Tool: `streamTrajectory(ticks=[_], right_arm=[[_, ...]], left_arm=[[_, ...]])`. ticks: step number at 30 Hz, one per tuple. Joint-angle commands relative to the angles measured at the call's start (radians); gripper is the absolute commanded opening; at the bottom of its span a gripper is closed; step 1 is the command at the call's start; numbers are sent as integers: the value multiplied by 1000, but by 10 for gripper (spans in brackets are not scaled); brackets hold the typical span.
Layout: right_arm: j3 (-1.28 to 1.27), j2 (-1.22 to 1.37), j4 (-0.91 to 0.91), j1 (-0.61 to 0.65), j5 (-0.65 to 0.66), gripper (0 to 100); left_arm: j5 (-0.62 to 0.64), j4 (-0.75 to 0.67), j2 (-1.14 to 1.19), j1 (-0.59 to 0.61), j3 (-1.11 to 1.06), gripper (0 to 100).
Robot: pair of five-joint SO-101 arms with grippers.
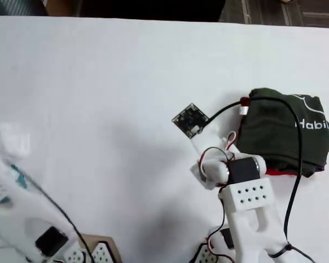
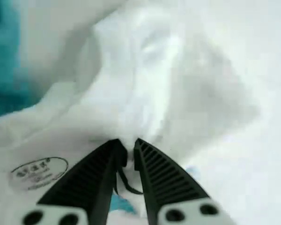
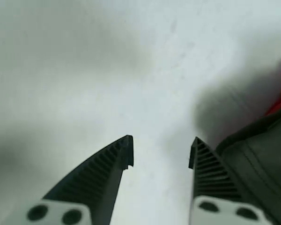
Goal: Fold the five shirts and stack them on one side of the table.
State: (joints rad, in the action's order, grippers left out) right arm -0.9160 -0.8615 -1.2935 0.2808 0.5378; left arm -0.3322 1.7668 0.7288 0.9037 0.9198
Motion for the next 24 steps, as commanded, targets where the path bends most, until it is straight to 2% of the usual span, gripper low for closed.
streamTrajectory(ticks=[1, 7, 12, 16, 20, 24], right_arm=[[20, -21, 39, -10, 8, 201], [-2, -21, 105, -10, 8, 201], [3, -21, 134, -104, 8, 201], [-3, -19, 194, -243, 0, 201], [-2, -19, 200, -268, 8, 201], [3, -19, 209, -252, 8, 201]], left_arm=[[89, 20, -238, -302, -31, 24], [158, 18, -381, -756, -156, 24], [209, 15, -382, -993, -257, 24], [207, 11, -382, -1108, -314, 25], [206, 11, -382, -1189, -352, 37], [203, 15, -399, -1209, -328, 181]])
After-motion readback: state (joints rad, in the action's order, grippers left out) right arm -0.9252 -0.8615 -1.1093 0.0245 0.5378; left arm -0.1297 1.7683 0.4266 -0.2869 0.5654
